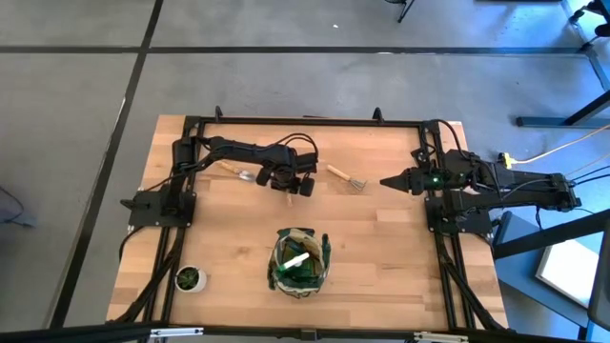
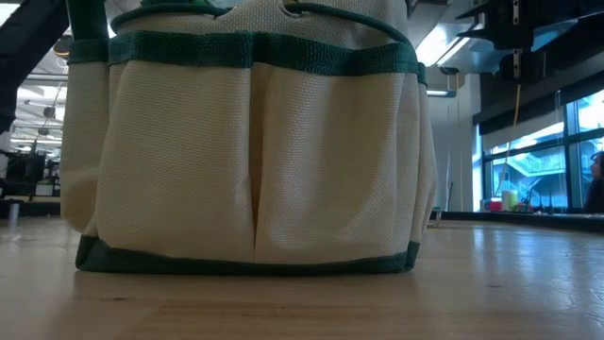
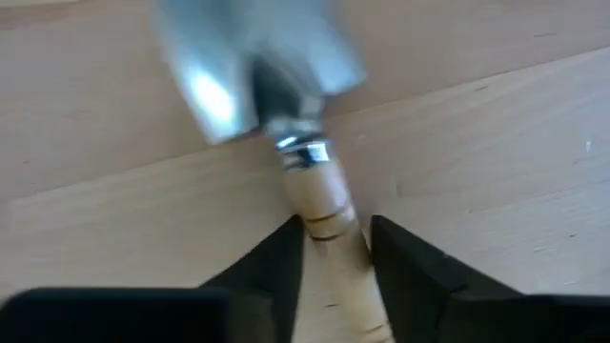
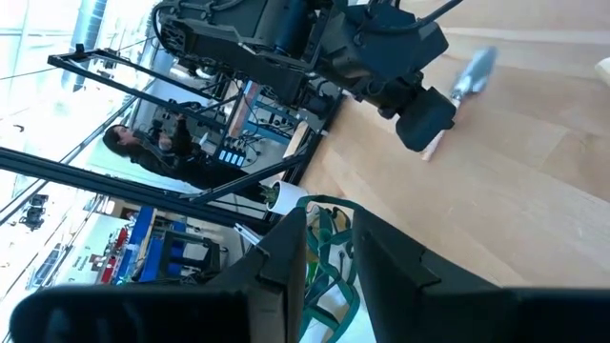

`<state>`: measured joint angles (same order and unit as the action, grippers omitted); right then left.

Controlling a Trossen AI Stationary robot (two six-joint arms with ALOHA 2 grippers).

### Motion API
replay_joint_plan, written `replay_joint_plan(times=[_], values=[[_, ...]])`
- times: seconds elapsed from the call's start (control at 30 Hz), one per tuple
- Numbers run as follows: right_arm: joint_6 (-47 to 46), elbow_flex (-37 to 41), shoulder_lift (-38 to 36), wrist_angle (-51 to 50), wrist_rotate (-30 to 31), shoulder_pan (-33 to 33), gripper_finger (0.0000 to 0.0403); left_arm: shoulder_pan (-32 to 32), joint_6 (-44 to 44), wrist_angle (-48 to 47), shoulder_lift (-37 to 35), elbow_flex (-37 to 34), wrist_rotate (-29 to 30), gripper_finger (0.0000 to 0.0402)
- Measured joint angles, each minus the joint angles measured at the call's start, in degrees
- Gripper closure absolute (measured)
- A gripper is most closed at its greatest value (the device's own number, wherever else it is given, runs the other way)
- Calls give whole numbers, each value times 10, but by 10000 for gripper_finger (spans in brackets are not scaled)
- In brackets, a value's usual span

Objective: Pick & Place Garden tools in Gardening bag
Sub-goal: Put the right brown trowel into the gardening bag

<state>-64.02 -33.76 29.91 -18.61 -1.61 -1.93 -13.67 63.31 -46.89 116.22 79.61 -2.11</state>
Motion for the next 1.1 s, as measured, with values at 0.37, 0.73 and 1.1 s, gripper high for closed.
replay_joint_plan(times=[0.37, 0.73, 1.1], values=[[0, 0, 0, 0, 0, 0, 312, 1, -34, 5, -2, 0, 1, 353], [5, 0, 0, 0, 0, 0, 312, -4, -53, 33, -68, -1, 38, 353], [19, 0, 0, 0, 0, 0, 312, -4, -98, 182, -183, 0, -3, 353]])
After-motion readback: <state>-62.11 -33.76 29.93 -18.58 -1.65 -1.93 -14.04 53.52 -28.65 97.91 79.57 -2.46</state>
